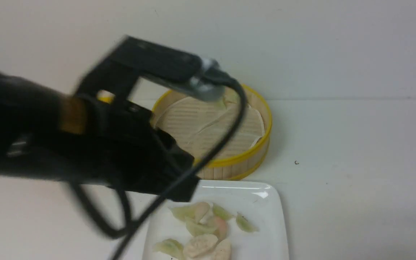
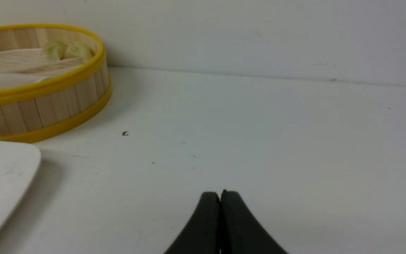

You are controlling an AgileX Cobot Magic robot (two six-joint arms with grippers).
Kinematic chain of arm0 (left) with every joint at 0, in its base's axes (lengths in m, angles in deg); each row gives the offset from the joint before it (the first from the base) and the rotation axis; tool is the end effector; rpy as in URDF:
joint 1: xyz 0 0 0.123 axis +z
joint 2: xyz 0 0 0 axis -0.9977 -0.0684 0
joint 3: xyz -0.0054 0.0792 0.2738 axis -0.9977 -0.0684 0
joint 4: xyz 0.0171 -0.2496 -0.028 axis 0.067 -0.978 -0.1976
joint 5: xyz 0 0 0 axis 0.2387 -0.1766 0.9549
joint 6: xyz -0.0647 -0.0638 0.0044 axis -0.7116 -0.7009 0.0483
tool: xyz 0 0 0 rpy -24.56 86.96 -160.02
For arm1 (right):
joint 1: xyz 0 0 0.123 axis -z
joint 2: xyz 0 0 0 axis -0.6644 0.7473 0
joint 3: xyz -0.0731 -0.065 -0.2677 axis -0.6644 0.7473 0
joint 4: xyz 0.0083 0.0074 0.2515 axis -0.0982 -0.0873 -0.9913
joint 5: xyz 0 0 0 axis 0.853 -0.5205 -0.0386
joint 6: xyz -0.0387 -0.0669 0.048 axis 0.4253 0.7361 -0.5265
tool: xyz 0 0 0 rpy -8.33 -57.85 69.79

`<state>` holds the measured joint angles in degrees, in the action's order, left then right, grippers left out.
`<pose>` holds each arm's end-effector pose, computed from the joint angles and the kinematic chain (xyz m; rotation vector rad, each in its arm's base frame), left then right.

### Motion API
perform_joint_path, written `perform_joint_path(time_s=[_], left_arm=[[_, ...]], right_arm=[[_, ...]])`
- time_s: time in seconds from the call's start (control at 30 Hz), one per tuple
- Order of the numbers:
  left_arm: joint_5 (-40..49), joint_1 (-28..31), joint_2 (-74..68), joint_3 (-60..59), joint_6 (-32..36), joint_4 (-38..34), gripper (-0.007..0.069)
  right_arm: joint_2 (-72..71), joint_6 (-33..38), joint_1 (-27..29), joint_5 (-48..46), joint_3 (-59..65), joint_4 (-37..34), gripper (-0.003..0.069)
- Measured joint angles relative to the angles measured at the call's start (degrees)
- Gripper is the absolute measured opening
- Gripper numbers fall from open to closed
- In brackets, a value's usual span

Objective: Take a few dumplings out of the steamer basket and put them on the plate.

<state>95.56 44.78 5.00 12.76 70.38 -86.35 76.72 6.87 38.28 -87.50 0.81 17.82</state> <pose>0.1549 -0.1499 0.3831 0.6708 2.1972 -0.6114 0.0518 0.0027 0.1732 -0.0472 1.8698 0.0394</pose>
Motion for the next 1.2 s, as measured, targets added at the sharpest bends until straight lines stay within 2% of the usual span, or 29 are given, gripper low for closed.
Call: perform_joint_path(time_s=[0.27,0.43,0.67,1.03,1.1,1.2], left_arm=[[-19.6,0.0,28.5,-19.6,-0.4,0.9,-0.0006],[-24.7,0.0,40.3,-28.3,-0.2,1.0,-0.0006],[-25.9,0.0,53.8,-35.2,1.3,3.6,-0.0006],[-23.4,0.3,56.9,-36.6,2.0,9.4,-0.0006],[-23.7,2.5,57.8,-38.1,3.0,9.4,-0.0006],[-25.4,11.2,60.2,-43.8,5.1,6.8,-0.0006]], right_arm=[[0.0,0.0,0.0,0.0,0.0,0.0,-0.0013],[0.0,0.0,0.0,0.0,0.0,0.0,-0.0013],[0.0,0.0,0.0,0.0,0.0,0.0,-0.0013],[0.0,0.0,0.0,0.0,0.0,0.0,-0.0013],[0.0,0.0,0.0,0.0,0.0,0.0,-0.0013],[0.0,0.0,0.0,0.0,0.0,0.0,-0.0013]])
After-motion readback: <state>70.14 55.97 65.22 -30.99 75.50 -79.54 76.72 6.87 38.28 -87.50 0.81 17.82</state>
